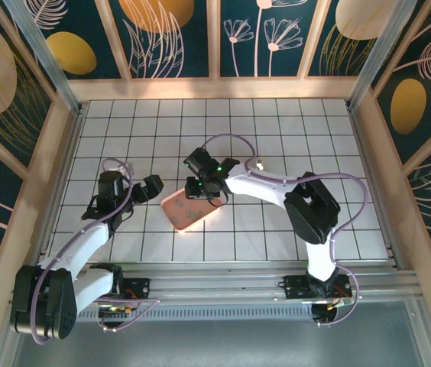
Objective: Load the staples into the stapler
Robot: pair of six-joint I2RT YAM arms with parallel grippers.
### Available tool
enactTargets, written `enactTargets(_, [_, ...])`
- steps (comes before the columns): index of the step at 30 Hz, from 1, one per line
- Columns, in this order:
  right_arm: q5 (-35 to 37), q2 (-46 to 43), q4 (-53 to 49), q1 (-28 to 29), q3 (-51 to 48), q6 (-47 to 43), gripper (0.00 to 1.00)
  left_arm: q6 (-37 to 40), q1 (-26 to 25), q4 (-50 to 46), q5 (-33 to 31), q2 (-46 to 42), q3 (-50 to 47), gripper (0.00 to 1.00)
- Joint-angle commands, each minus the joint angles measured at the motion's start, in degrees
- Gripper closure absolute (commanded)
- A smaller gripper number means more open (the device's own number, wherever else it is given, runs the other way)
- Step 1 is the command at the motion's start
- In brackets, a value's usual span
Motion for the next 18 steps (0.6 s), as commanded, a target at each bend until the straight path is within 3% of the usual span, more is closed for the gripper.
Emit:
enactTargets(1, [-2.4, 3.5, -2.1, 1.1, 5.2, 2.7, 0.68, -3.4, 2.5, -1.3, -0.7, -2.2, -2.6, 0.05])
enactTargets(9, [3.0, 13.0, -9.2, 3.0, 17.2, -5.8, 0.67, -3.7, 7.0, -2.0, 1.6, -4.1, -4.2, 0.05])
enactTargets(18, [3.2, 12.4, -13.6, 3.9, 15.3, -2.9, 0.68, -2.8, 7.2, -1.6, 2.4, -2.8, -4.2, 0.05])
